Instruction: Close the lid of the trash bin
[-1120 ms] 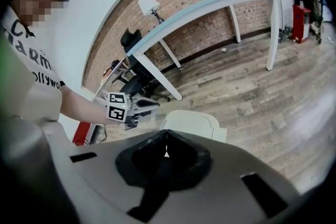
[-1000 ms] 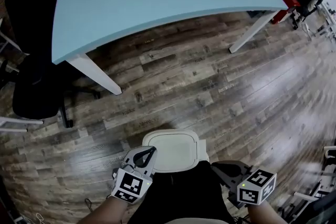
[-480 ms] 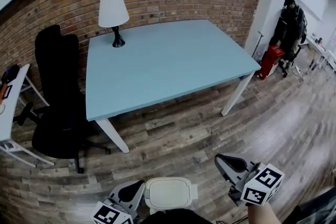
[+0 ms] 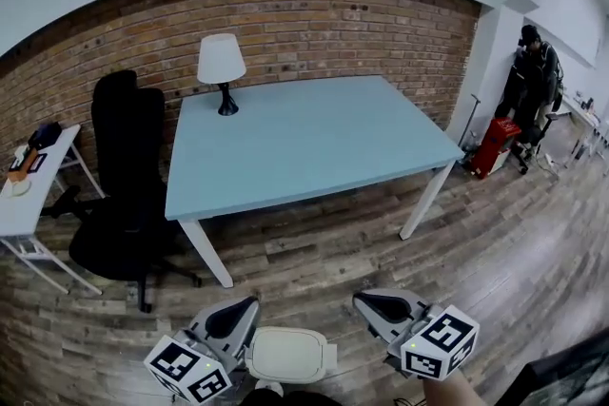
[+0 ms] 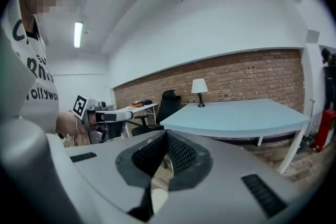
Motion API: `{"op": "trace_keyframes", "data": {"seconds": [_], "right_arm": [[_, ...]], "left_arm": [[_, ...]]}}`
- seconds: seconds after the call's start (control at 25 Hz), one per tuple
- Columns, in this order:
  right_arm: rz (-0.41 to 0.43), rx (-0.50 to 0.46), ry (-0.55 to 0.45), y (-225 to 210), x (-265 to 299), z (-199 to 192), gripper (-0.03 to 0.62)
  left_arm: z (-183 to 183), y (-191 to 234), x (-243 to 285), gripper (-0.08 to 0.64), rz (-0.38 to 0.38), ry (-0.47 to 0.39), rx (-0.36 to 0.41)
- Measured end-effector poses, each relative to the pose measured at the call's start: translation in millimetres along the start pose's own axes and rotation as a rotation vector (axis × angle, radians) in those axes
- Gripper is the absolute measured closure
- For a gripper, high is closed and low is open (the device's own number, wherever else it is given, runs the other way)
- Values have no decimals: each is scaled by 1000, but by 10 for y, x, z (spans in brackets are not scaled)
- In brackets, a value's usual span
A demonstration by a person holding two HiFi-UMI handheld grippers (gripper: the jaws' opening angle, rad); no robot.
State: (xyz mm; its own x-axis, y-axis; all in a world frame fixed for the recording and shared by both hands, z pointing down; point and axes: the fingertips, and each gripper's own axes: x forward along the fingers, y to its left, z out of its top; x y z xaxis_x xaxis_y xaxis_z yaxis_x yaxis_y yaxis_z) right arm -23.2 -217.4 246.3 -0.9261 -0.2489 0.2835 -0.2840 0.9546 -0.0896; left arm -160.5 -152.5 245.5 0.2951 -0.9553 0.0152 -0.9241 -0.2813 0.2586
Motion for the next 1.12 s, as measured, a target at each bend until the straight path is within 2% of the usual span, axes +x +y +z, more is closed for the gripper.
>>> {"op": "trace_keyframes", "data": {"seconds": [0.16,0.44,1.12], "right_arm": [[64,54,-1,101,-89,-94,584],[92,73,37,139,-194,-231,584],[72,68,46,59,-198,-280,584]], "left_arm": [[-30,-169,-69,554,39,-1,2],[-157,-211,-256,554,148,24,6],[-153,-287,-297,554,165,44,52]]}}
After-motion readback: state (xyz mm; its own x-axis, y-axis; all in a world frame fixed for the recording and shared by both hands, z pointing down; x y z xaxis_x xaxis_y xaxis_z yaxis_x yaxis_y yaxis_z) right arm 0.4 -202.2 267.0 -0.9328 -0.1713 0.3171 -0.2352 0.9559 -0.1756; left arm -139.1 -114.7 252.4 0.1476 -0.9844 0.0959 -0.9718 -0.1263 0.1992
